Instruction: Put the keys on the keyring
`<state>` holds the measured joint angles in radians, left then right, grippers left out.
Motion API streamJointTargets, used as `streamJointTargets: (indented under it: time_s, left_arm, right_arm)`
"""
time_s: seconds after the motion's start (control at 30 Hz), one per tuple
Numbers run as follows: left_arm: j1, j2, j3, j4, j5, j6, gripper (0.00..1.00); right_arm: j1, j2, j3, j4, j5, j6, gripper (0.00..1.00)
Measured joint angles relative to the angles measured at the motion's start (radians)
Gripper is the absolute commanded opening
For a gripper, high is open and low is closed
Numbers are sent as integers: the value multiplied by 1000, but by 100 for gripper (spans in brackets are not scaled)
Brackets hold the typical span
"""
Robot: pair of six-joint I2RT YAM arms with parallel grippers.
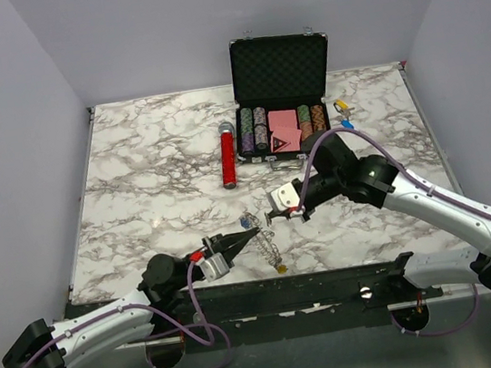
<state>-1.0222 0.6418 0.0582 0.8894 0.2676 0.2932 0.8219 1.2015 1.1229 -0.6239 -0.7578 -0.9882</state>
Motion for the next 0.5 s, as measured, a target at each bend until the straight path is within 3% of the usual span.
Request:
streamJointTargets:
  time_s: [0.5]
  left_arm:
    - [0, 4, 0, 31, -2, -6, 0]
  right_arm:
    - [25, -15, -34, 56, 11, 5, 0]
